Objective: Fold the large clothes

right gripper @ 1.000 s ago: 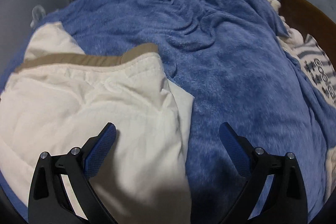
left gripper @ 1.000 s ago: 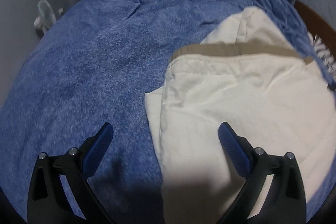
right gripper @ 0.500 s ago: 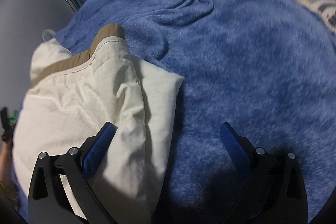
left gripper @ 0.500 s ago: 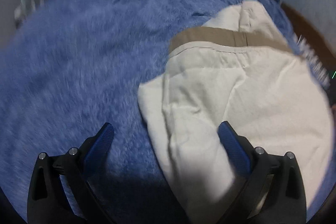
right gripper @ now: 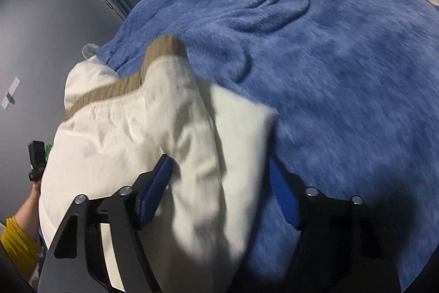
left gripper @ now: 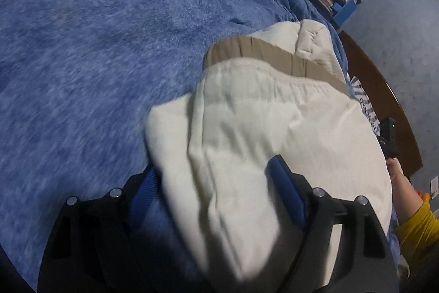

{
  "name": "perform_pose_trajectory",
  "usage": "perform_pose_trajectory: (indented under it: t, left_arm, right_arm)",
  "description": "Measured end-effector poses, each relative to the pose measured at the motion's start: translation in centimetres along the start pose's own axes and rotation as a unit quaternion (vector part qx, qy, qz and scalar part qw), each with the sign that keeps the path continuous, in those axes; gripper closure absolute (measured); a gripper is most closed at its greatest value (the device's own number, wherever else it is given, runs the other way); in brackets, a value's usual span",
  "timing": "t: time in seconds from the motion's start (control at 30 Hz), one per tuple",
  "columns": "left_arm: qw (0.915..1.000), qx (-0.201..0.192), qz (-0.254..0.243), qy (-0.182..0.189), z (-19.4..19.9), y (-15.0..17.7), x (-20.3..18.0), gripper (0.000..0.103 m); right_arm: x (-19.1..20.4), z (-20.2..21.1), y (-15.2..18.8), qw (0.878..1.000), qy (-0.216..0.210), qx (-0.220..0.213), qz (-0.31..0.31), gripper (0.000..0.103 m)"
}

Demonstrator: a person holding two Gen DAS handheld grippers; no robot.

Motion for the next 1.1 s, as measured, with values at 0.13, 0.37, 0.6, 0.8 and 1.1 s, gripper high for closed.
perform_pose_trajectory:
  t: [0.13, 0.37, 0.6, 0.8, 1.1]
  left_arm:
    - [0.9998, -0.005, 0.017, 0.007, -1.3, -0.7, 0.2, 0.027]
    - [0.9995, -0.019, -0.016, 0.02, -0.3, -0.7, -1.7, 0.073]
    - [0.995, -0.039, -0.092, -0.008, 3.2, -0.7, -5.0, 0.094]
    - [0.9916, -0.065, -0.112, 0.008, 9.1, 0.0, -8.1, 0.095]
    - [0.9843, -0.129, -0.109, 0.049, 20.0, 4.7, -13.1, 0.096]
  right_arm:
    - [-0.1, -1.8, -0.8, 0.999, -0.026, 0.013, -0.025, 0.039]
    - [1.9, 0.3, -0.4, 0.998, -0.051, -0.018, 0.01, 0.084]
    - [6.4, 5.8, 0.3, 0.99, 0.015, -0.096, 0.106, 0.092]
    - [10.3, 12.5, 1.7, 0.982, 0.007, -0.141, 0.129, 0.094]
    - [16.3, 24.4, 6.5, 0.972, -0.017, -0.197, 0.125, 0.094]
Point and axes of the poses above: each gripper's, at about its wrist camera, not at the fingertips, and z roughly against the way its jaws point, x to its left, y to its underside, the point moved 4 cm from there along -z, roughly the way its jaws point, and after that the axes turned 2 degrees about x, right-handed, at the moved point
